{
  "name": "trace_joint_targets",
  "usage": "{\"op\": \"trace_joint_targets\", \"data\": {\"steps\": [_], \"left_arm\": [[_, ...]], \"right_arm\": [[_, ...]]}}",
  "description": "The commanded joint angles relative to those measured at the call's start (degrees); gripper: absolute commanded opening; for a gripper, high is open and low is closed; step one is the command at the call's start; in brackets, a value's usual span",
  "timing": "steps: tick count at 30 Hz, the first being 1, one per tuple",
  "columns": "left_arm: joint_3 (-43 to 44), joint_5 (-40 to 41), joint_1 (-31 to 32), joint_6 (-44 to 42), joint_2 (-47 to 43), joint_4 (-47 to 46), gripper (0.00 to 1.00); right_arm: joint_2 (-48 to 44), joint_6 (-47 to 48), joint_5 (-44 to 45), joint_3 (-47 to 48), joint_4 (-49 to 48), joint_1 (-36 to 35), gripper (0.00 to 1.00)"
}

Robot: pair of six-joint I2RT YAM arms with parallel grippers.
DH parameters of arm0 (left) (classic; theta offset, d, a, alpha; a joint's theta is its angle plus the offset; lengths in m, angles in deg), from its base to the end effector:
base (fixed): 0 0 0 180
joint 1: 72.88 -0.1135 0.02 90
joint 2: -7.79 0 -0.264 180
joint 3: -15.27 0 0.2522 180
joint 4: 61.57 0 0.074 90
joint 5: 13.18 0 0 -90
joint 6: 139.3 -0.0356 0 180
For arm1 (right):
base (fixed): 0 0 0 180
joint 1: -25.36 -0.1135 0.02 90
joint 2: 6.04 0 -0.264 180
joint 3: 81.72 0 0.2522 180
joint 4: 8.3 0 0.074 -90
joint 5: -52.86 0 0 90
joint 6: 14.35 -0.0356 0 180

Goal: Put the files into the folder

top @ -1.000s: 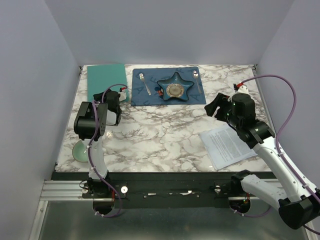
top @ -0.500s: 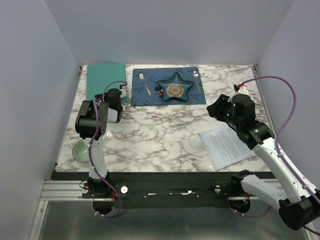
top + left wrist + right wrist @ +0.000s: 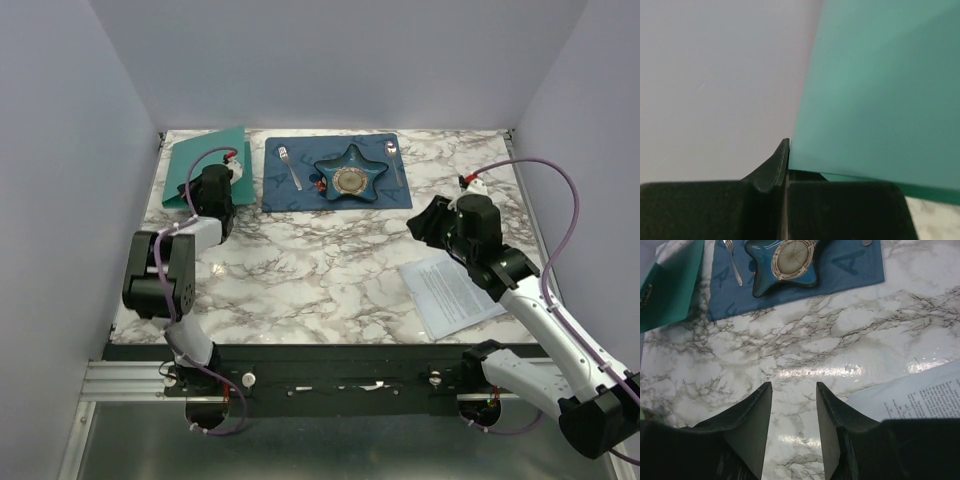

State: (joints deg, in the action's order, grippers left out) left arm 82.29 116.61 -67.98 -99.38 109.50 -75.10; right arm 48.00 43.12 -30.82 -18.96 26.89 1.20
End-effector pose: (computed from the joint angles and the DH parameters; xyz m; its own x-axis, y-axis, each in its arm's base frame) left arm 0.3760 -0.0094 0.1919 -0.6365 0.6460 -0.4213 -0.0636 0.5004 0.8635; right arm 0.1952 0.0833 0.3167 -0.5133 0.3555 -0.7811 -0.0485 0.8967 0.4400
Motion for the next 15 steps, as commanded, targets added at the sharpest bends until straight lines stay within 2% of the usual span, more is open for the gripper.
{"op": "trace_joint_targets", "data": {"steps": [1,2,3,6,9,15], "left_arm": [[-2.01,-1.99,-0.69,11.4,-13.01,19.08,0.0],[-1.93,-3.82,-0.78,14.72,-17.55,22.86,0.0],[-0.8,-4.97,-0.78,16.67,-19.51,31.59,0.0],[2.19,-10.58,-0.78,23.44,-26.55,47.26,0.0],[3.69,-14.64,-0.43,27.65,-32.88,57.04,0.0],[3.52,-16.76,-0.25,30.92,-39.22,65.85,0.0]], "right_arm": [[1.33,-2.79,-4.29,-3.46,-6.56,-1.5,0.51],[2.55,-3.32,-4.83,-3.99,-7.71,-2.37,0.52],[3.52,-4.54,-5.36,-4.34,-8.94,-2.9,0.55],[8.68,-7.09,-7.63,-4.52,-14.74,-6.24,0.62],[16.06,-9.2,-9.31,-1.72,-20.62,-10.8,0.71],[33.12,-16.92,-17.3,4.0,-32.92,-14.5,0.79]]}}
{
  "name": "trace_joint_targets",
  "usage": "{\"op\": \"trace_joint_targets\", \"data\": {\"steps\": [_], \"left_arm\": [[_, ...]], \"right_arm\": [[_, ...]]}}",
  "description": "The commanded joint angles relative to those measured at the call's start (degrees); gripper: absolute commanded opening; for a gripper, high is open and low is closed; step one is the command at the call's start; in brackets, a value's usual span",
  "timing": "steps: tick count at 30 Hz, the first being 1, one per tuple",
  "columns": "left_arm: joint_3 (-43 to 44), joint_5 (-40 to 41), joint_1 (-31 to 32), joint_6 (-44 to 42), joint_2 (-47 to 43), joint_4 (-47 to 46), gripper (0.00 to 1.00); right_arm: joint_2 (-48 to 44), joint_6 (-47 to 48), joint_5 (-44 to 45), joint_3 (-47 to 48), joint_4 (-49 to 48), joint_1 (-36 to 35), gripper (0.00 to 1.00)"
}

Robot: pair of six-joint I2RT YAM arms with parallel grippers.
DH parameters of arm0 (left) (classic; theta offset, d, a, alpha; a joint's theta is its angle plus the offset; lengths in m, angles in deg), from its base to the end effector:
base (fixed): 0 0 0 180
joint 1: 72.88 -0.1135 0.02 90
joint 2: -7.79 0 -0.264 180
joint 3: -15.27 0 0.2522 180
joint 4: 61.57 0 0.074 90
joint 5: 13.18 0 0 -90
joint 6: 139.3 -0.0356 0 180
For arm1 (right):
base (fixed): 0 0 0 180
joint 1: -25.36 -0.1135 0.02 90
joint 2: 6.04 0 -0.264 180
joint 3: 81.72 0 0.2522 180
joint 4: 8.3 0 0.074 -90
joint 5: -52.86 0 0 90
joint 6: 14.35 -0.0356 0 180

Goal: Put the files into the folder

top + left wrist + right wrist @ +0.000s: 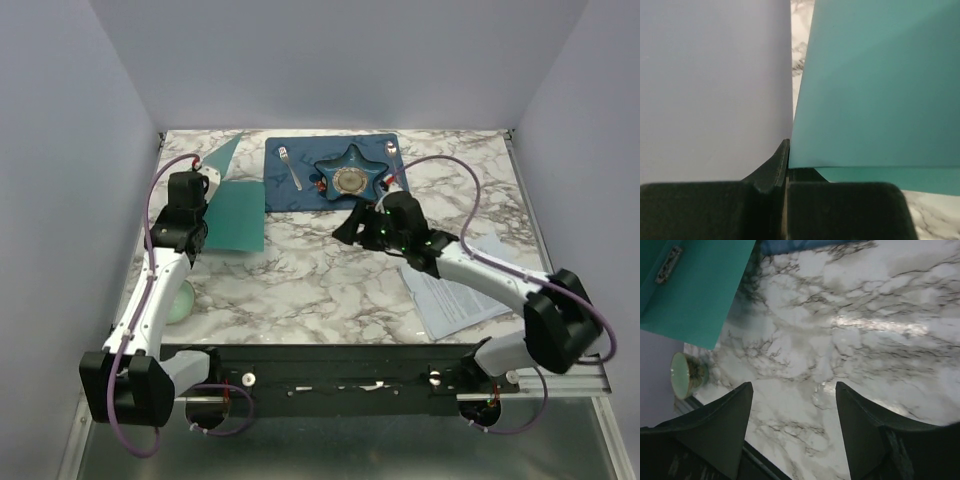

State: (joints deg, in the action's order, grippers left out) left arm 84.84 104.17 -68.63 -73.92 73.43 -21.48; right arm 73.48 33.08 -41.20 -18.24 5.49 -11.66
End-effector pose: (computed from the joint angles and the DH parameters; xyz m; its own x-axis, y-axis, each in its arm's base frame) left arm 0.2485 -0.0021 0.3090 -0.6616 0.4202 -0.6210 -0.0313 0.8120 0.5828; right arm 0.2455 0.1883 0.2489 -0.7320 0.2932 -0.6151 -0.2097 0.7619 0.6128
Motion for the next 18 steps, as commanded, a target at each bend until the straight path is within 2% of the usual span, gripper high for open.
{"op": "trace_joint_targets", "data": {"steps": [1,7,12,13,16,18], "left_arm": [[1.31,-5.02,0.41,6.68,-3.68,13.39,0.0],[4.22,-7.58,0.67,10.12,-5.7,21.22,0.0],[4.83,-8.19,0.76,11.35,-7.02,23.33,0.0],[4.75,-8.28,0.76,11.26,-7.29,23.42,0.0],[4.04,-7.84,0.85,10.91,-8.08,23.42,0.0],[3.52,-7.67,0.85,10.91,-8.52,23.24,0.0]], "right_arm": [[11.4,-8.48,-10.15,3.11,-17.46,-1.74,0.8],[21.18,-17.9,-14.49,3.98,-30.6,-5.34,0.83],[29.08,-22.98,-16.33,7.42,-34.73,-9.03,0.84],[30.06,-24.3,-16.86,7.24,-39.71,-9.21,0.84],[33.06,-27.83,-17.48,7.06,-45.54,-9.57,0.84],[33.85,-27.92,-17.65,8.89,-44.51,-9.66,0.84]]}}
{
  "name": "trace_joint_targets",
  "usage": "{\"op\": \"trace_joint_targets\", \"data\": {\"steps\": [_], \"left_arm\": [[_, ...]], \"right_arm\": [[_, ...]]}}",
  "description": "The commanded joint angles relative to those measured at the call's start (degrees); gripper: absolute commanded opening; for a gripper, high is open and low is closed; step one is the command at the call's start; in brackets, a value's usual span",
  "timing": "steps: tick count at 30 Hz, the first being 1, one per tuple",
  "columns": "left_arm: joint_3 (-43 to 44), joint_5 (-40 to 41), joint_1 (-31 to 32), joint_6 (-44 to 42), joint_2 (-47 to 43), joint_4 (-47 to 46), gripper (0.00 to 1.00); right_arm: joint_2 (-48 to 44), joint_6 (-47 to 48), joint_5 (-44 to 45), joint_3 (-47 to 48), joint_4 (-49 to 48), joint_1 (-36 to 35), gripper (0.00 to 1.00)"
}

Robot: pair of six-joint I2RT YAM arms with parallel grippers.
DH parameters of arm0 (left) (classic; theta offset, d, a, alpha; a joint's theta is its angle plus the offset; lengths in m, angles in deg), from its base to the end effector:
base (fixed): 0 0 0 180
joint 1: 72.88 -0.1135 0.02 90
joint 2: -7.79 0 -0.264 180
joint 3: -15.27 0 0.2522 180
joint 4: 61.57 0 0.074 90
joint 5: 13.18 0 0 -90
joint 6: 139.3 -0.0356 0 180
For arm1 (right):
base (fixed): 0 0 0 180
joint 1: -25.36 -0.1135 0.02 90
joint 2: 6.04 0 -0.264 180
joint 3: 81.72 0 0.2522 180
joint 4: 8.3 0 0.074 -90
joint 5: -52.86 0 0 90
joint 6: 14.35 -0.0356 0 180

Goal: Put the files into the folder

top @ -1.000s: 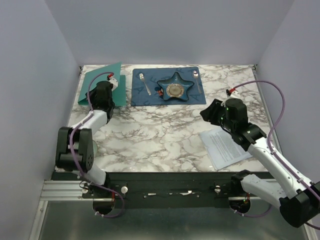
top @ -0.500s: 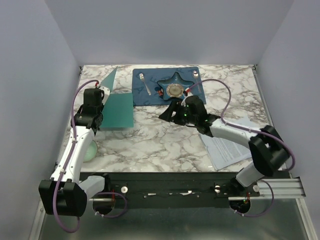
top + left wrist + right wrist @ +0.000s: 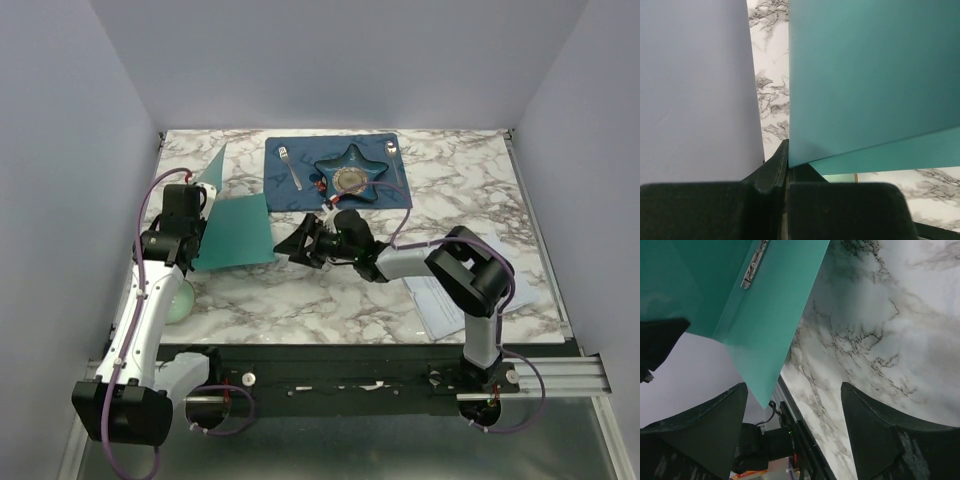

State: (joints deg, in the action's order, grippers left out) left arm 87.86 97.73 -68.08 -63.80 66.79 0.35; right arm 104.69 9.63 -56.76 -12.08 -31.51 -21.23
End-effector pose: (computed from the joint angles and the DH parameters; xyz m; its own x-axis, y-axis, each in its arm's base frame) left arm 0.2008 -0.0041 0.3189 -0.7603 0.2986 -0.5769 0.0331 0.9048 0.4246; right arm 0.2702 0.3031 0.1616 -0.9116 0.2887 -0.2926 -0.1746 0.3725 0.9115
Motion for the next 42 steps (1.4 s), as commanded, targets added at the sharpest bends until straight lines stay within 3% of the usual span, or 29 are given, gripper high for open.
{"op": "trace_joint_targets", "data": {"steps": [1,8,20,23,25,26,27,28,34,39,42], "left_arm": [[0.24,-1.13,0.3,0.7,-1.96,1.32,0.0],[0.15,-1.92,0.3,1.14,-2.4,1.32,0.0],[-0.12,-2.1,0.3,1.14,-4.33,0.97,0.0],[0.58,-2.27,0.3,1.49,-4.6,1.23,0.0],[1.63,-2.89,0.3,2.19,-4.77,1.49,0.0],[2.08,-3.15,0.3,2.55,-5.21,1.58,0.0],[2.52,-3.41,0.3,2.81,-5.47,1.67,0.0],[3.48,-3.68,0.3,3.07,-5.91,1.67,0.0],[3.92,-7.28,0.3,3.25,-12.42,-2.19,0.0],[4.1,-13.76,0.3,4.13,-13.65,-1.32,0.0],[2.79,-17.73,0.3,4.13,-13.48,-0.18,0.09]], "right_arm": [[3.6,-4.56,-2.35,3.44,-6.2,-0.08,0.84],[8.16,-6.75,-3.94,9.77,-4.6,-0.87,0.83],[16.0,-9.83,-5.52,18.57,0.59,-2.63,0.71],[15.91,-10.36,-5.52,18.13,-0.21,-2.72,0.59],[15.21,-9.23,-5.35,18.13,0.4,-2.72,0.37],[13.73,-8.35,-5.26,18.13,0.76,-2.72,0.27],[12.67,-7.29,-5.17,18.04,1.11,-2.63,0.05],[11.53,-4.15,-4.99,17.86,2.85,-2.63,0.01],[-5.25,13.68,0.36,12.87,16.12,-2.63,0.01],[-19.22,23.03,8.44,3.3,25.35,-2.63,0.01],[-28.71,25.5,14.77,-2.24,30.46,-2.63,0.01]]}}
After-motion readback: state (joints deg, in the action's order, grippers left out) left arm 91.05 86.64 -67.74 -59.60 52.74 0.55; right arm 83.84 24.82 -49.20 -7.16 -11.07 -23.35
